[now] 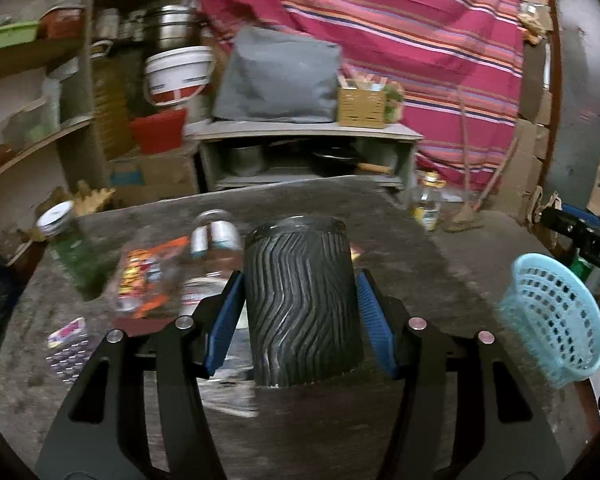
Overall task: Collect trash
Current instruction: 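Carry the cup and brown rag over the basket and open both tools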
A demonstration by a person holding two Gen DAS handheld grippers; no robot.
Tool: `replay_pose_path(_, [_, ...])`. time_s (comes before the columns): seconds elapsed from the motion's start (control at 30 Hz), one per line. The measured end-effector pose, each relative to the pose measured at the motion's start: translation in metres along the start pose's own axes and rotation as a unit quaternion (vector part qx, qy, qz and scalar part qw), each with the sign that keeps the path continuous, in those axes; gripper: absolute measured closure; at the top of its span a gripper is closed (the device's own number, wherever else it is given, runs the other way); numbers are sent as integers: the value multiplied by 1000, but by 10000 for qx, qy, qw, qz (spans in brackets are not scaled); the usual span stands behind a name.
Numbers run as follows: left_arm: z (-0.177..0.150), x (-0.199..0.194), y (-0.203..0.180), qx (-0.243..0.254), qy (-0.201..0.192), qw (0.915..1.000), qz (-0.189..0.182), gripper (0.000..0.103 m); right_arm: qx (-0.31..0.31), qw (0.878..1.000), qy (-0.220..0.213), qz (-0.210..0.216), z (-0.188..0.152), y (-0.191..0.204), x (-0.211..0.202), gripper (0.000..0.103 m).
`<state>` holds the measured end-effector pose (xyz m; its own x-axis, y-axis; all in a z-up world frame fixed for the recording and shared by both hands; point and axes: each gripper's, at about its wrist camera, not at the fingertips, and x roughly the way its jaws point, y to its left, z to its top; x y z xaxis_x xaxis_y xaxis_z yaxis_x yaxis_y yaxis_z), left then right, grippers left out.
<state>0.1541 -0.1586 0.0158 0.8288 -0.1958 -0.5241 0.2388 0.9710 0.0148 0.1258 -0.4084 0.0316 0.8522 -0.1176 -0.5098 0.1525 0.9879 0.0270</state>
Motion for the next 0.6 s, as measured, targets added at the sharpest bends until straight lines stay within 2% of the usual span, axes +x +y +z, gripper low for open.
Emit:
replay_pose_path(0.2, [2, 10, -73, 213, -13, 9986, -491, 47, 60, 9980, 138, -618, -18, -60, -7, 64])
replay_pose_path(0.43, [-5, 21, -162, 587, 59, 9924, -1076, 47, 498, 9942, 252, -915, -36, -125, -20, 64])
replay_pose_path(0.6, [-6, 20, -209, 798, 104, 9860, -1457, 47, 857, 9902, 289, -1065, -45, -164, -24, 64])
